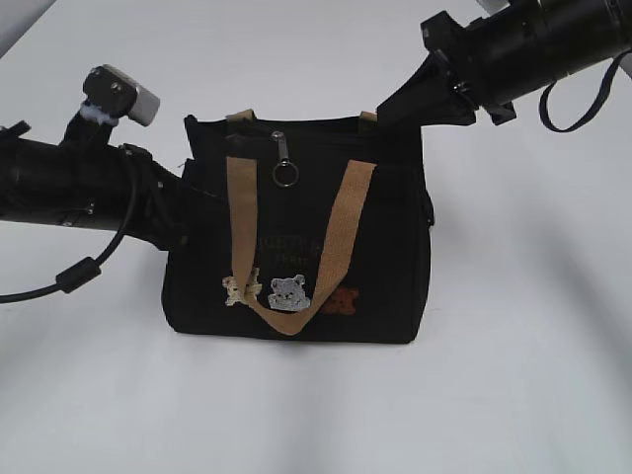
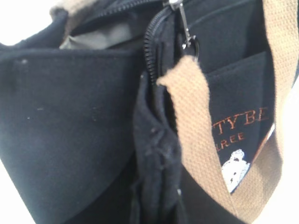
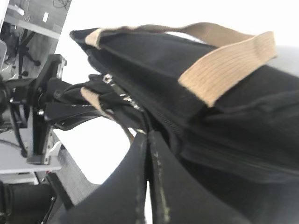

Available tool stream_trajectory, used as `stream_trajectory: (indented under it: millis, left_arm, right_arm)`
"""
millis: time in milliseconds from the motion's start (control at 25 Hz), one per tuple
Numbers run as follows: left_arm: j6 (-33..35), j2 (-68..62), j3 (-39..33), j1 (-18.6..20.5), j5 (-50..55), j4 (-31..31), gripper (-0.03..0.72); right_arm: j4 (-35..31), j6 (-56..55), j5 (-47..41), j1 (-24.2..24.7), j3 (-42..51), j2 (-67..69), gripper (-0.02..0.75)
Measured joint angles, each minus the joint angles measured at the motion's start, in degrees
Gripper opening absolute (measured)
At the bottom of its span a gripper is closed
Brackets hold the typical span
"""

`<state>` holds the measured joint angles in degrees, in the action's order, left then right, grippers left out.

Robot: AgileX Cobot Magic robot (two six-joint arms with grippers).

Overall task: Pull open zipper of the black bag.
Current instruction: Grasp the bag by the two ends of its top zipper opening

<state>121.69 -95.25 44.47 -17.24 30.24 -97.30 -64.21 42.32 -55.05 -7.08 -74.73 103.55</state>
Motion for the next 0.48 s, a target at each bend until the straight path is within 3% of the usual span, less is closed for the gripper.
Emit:
stream_trajectory:
  millis: [120, 160, 360, 480]
  left_arm:
    - [0.0, 0.0, 0.0, 0.0, 0.0, 0.0, 0.064]
    - [0.0, 0.0, 0.0, 0.0, 0.0, 0.0, 0.064]
    - [0.05, 0.0, 0.0, 0.0, 0.0, 0.0, 0.064]
    - [0.05, 0.0, 0.0, 0.0, 0.0, 0.0, 0.064]
  right_arm:
    - [-0.87, 0.22, -1.25, -2.09, 0.0, 0.0, 0.012]
    - [-1.67, 0.95, -1.42, -3.61, 0.0, 0.0, 0.051]
    - [-4.25, 0.75, -0.31, -11.2, 0.0, 0.47, 0.398]
    - [-4.75, -2.33, 0.65, -12.94, 0.0, 3.36, 0.477]
